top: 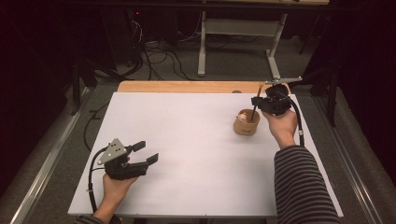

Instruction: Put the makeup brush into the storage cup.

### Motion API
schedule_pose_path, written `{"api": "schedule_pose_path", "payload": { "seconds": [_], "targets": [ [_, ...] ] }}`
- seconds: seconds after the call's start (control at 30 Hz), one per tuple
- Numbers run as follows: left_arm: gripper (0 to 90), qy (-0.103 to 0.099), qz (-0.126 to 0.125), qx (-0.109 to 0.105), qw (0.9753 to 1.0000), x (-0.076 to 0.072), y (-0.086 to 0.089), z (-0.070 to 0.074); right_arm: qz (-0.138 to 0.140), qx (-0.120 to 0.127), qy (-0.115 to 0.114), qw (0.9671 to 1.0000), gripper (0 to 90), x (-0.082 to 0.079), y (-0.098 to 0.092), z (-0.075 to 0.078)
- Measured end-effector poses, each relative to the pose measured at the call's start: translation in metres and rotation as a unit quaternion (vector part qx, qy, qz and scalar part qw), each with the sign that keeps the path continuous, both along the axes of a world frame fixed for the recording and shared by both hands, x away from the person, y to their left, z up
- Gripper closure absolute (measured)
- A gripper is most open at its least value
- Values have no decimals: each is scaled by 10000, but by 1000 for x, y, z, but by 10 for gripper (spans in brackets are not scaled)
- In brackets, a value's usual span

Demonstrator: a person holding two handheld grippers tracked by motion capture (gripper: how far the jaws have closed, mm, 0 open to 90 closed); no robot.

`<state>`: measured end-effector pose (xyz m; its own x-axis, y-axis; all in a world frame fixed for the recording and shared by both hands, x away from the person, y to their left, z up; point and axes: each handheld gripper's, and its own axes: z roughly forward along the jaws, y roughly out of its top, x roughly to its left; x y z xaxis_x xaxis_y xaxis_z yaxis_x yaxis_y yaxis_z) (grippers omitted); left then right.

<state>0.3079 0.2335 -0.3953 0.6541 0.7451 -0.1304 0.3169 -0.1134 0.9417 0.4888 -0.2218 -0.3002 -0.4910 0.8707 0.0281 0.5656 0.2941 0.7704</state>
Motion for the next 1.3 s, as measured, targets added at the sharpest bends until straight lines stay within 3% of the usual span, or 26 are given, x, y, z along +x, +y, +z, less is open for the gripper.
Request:
{"api": "schedule_pose_path", "payload": {
  "seconds": [0.87, 1.3],
  "targets": [
    [286, -9, -80, 14, 10000, -1, -2, 0, 68, -415, 398, 9983, 848, 13, 15, -22],
    [286, -18, -93, 19, 10000, -1, -2, 0, 62, -457, 528, 9975, 844, 18, 19, -31]
  ]
}}
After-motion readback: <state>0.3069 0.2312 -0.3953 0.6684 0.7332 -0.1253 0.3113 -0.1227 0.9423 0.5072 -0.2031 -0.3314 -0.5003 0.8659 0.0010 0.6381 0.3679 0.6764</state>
